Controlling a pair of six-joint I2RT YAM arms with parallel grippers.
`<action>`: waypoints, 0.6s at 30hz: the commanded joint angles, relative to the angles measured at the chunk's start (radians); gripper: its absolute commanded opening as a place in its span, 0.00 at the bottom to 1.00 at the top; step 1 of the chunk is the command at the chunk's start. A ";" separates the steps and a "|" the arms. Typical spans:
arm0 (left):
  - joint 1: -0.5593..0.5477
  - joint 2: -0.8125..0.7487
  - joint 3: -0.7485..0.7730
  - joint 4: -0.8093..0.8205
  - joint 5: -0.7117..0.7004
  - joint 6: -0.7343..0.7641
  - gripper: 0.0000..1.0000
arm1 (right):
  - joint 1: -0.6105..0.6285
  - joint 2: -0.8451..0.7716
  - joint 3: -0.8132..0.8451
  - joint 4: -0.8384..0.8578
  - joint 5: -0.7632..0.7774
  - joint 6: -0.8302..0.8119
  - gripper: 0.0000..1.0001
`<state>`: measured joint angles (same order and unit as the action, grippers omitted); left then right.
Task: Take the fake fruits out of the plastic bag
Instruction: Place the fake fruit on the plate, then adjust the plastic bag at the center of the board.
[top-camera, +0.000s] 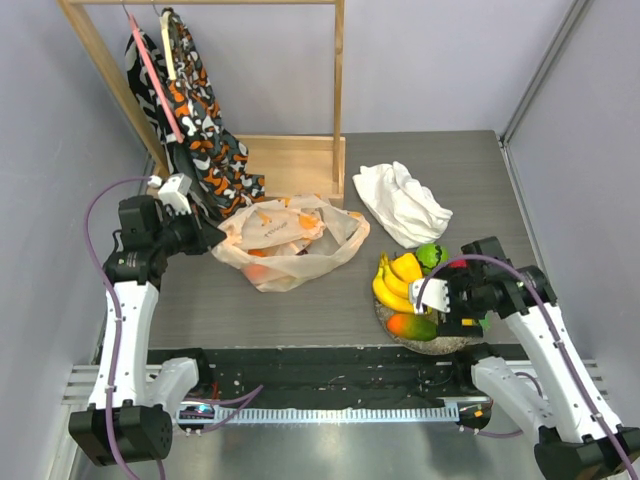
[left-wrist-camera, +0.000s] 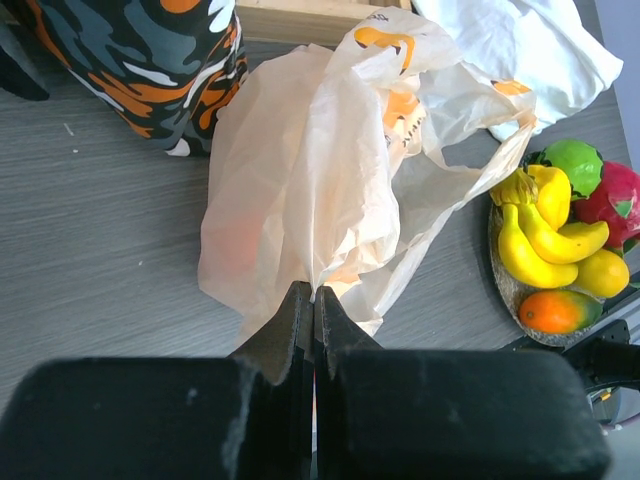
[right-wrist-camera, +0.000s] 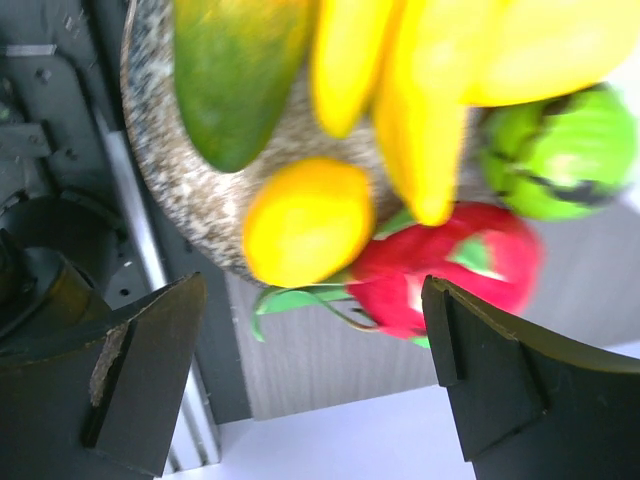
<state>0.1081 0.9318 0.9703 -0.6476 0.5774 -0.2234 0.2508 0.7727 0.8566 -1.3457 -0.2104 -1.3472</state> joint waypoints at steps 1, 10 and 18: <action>0.008 -0.005 0.048 0.000 0.035 0.019 0.00 | -0.004 0.049 0.201 0.090 -0.133 0.121 0.97; 0.008 -0.067 0.057 -0.170 0.088 0.119 0.00 | 0.203 0.561 0.630 0.661 -0.324 0.852 0.82; 0.008 -0.100 0.154 -0.248 0.082 0.151 0.00 | 0.481 0.953 0.821 0.872 -0.253 1.092 0.65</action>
<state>0.1081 0.8654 1.0557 -0.8639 0.6388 -0.0986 0.6765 1.6352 1.5734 -0.6155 -0.4725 -0.4595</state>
